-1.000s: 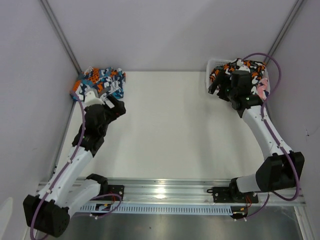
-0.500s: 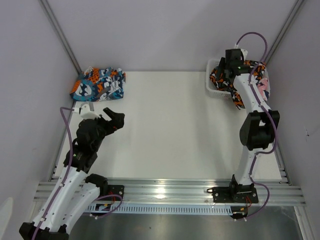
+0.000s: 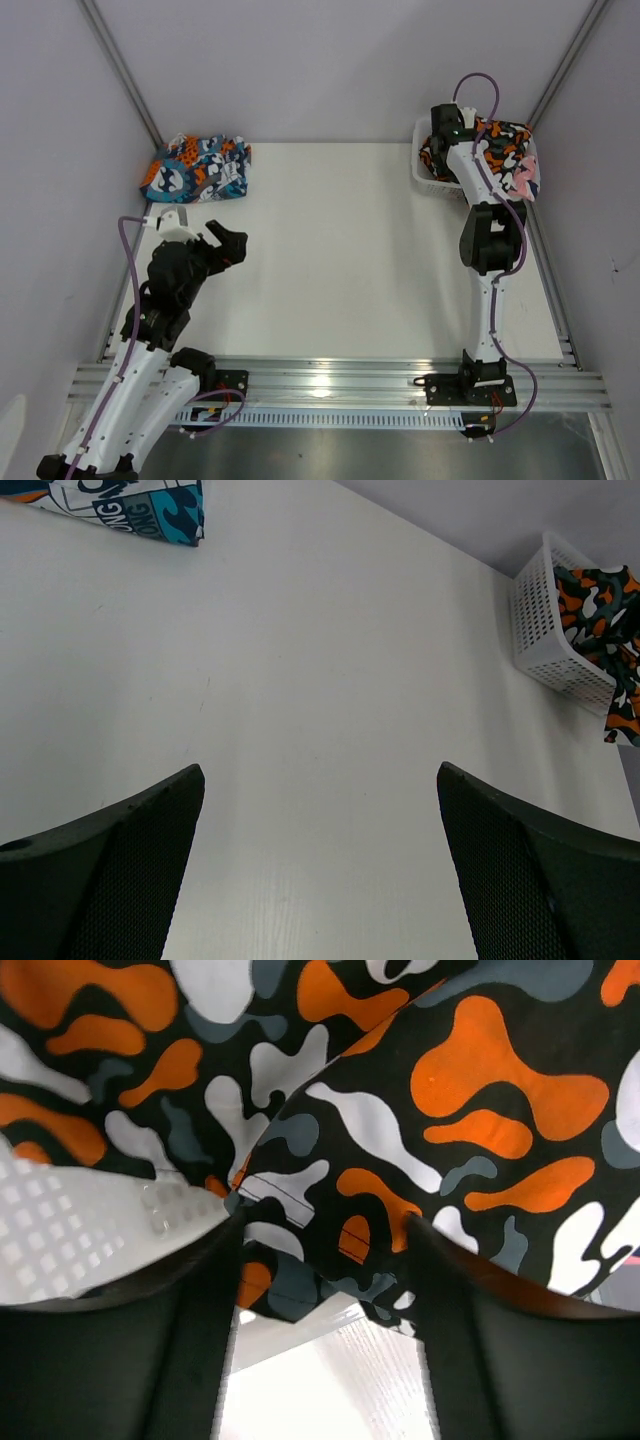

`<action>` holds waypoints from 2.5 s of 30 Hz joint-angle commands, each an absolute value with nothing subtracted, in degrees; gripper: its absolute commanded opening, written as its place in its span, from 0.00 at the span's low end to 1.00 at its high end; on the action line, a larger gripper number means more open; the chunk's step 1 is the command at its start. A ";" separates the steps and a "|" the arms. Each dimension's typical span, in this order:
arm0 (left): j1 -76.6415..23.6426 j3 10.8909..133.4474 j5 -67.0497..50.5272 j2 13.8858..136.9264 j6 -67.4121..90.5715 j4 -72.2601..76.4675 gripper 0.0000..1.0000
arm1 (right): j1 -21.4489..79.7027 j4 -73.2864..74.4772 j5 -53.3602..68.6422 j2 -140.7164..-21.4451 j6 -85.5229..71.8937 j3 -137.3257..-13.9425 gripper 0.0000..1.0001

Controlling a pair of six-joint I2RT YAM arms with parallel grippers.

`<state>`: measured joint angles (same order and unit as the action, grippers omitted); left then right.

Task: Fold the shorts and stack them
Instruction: Grab the shorts from the pile, then move the shorts to the center of the board

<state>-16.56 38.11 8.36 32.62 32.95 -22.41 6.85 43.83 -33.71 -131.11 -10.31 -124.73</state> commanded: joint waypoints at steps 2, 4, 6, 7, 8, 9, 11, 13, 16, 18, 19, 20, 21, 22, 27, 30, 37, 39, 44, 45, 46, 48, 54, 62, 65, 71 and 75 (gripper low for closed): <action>-16.87 38.58 8.09 32.61 31.38 -23.12 0.99 | 6.68 46.14 -41.21 -134.56 -9.49 -129.90 0.46; -16.87 38.58 8.09 32.78 31.29 -23.12 0.99 | 6.50 46.06 -41.57 -134.39 -9.67 -130.17 0.34; -16.87 38.58 8.09 32.78 31.29 -23.03 0.99 | 6.42 45.36 -42.01 -133.16 -9.41 -130.43 0.15; -16.87 38.58 8.17 32.87 31.29 -22.94 0.99 | 6.42 45.26 -41.84 -132.63 -9.40 -130.69 0.06; -16.87 38.50 8.17 32.78 31.29 -22.94 0.99 | 6.33 45.35 -41.14 -132.19 -9.23 -132.00 0.01; -16.87 38.50 8.26 32.78 31.29 -22.94 0.99 | 6.33 45.70 -40.96 -131.75 -9.14 -132.88 0.00; -16.87 38.58 8.35 32.70 31.29 -23.03 0.99 | 6.42 46.14 -39.91 -130.26 -8.88 -135.95 0.00; -16.87 38.58 8.35 32.52 31.29 -22.85 0.99 | 6.68 46.06 -38.77 -127.90 -8.18 -137.45 0.00; -16.87 38.50 8.44 32.26 31.29 -22.59 0.99 | 7.29 43.69 -34.74 -122.90 -6.60 -138.34 0.00; -16.87 38.58 8.35 32.26 31.20 -22.50 0.99 | 7.73 41.40 -31.57 -119.98 -5.89 -138.43 0.00; -16.87 38.76 8.44 32.17 31.11 -22.59 0.99 | 8.17 40.79 -28.68 -117.19 -5.37 -138.51 0.00; -16.87 38.85 8.52 32.17 31.11 -22.59 0.99 | 8.52 39.56 -27.52 -115.77 -5.01 -138.69 0.00; -16.87 38.93 8.61 32.08 31.03 -22.67 0.99 | 8.96 39.03 -26.81 -114.36 -4.84 -138.78 0.00; -16.87 38.94 8.70 31.99 31.03 -22.59 0.99 | 10.01 38.59 -24.72 -112.95 -4.49 -139.39 0.00; -16.87 39.20 8.44 31.55 30.85 -22.41 0.99 | 16.95 36.56 -21.53 -103.46 -1.85 -140.54 0.00; -16.87 39.11 8.17 31.46 30.67 -22.41 0.99 | 23.36 36.47 -18.99 -98.90 -2.37 -140.19 0.00; -16.87 41.74 9.31 29.19 29.97 -23.99 0.99 | 34.79 36.47 -11.87 -91.15 -7.56 -137.37 0.00; -16.96 42.18 10.54 28.48 29.71 -25.04 0.99 | 38.91 36.56 -11.78 -90.01 -8.35 -137.37 0.00; -16.87 43.68 11.86 25.76 29.44 -26.10 0.99 | 46.92 37.35 -10.02 -87.98 -10.72 -138.78 0.00; -16.87 43.59 11.87 25.14 29.53 -26.10 0.99 | 48.41 37.09 -8.71 -87.72 -11.42 -138.69 0.00; -16.87 43.42 12.13 24.61 29.62 -26.10 0.99 | 51.56 36.57 -8.18 -87.71 -12.56 -138.69 0.00; -16.87 42.98 12.13 23.12 29.79 -25.84 0.99 | 55.61 36.21 -7.91 -88.15 -12.57 -139.30 0.00; -16.87 43.33 14.58 19.60 29.97 -27.85 0.99 | 69.51 35.95 -10.46 -90.09 -11.95 -141.68 0.00; -16.87 47.98 20.82 12.49 24.44 -32.78 0.99 | 71.48 40.23 -21.25 -86.50 -18.34 -132.66 0.00; -16.87 48.69 21.79 11.78 21.98 -33.66 0.99 | 64.45 42.19 -14.64 -83.77 -24.76 -121.36 0.00; -16.87 48.34 17.52 13.79 18.38 -33.49 0.99 | 43.72 32.46 3.56 -75.33 -35.32 -88.84 0.00; -16.87 45.79 4.42 17.48 15.38 -28.84 0.99 | 37.29 28.13 8.78 -75.14 -37.18 -76.05 0.00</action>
